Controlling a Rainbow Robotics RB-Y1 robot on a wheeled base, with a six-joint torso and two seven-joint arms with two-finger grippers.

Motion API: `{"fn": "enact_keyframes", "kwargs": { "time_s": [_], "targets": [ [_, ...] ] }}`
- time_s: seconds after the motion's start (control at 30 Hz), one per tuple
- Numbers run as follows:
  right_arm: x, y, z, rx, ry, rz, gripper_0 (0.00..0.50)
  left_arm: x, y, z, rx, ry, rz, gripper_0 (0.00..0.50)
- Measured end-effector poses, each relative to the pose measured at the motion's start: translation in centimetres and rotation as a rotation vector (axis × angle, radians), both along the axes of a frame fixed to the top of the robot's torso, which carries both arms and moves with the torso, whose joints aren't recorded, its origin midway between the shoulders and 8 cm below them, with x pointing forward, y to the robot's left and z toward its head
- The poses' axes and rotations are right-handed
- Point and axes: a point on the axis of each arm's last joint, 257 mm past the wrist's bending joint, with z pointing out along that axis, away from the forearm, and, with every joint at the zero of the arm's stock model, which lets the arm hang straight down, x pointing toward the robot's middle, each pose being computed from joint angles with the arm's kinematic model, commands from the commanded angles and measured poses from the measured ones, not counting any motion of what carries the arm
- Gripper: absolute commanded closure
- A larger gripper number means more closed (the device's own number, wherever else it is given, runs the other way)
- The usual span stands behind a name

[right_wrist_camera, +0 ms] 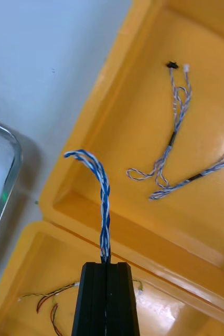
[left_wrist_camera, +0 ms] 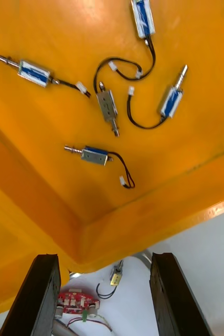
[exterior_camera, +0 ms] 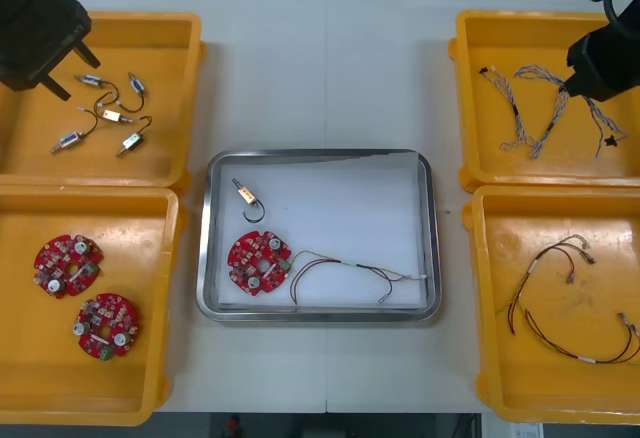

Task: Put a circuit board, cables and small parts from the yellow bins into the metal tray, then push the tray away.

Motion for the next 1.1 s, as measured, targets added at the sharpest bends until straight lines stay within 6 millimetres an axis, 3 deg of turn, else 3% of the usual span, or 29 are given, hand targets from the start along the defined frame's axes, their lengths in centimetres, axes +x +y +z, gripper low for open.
{"fn": "enact_keyframes", "kwargs": {
  "time_s": [0.23, 0.53, 0.8, 1.1],
  "targets": [
    [-1.4, 3.5, -0.6, -0.058, -0.007, 0.124, 0.500, 1.0, 3.5, 0.0, -0.021, -0.012, 0.073, 0.000],
    [-3.4, 9.7, -4.0, -0.149, -0.005, 0.328, 0.500, 4.1, 6.9, 0.3, 0.056, -0.119, -0.057, 0.000],
    [-4.3, 15.5, -7.2, -0.141, -0.002, 0.466, 0.500, 4.2, 8.6, -0.3, 0.044, -0.115, 0.002, 0.000],
    [-4.5, 21.1, -10.2, -0.232, -0.032, 0.661, 0.500, 4.6, 12.0, -2.0, -0.017, -0.115, 0.155, 0.000]
  ]
}}
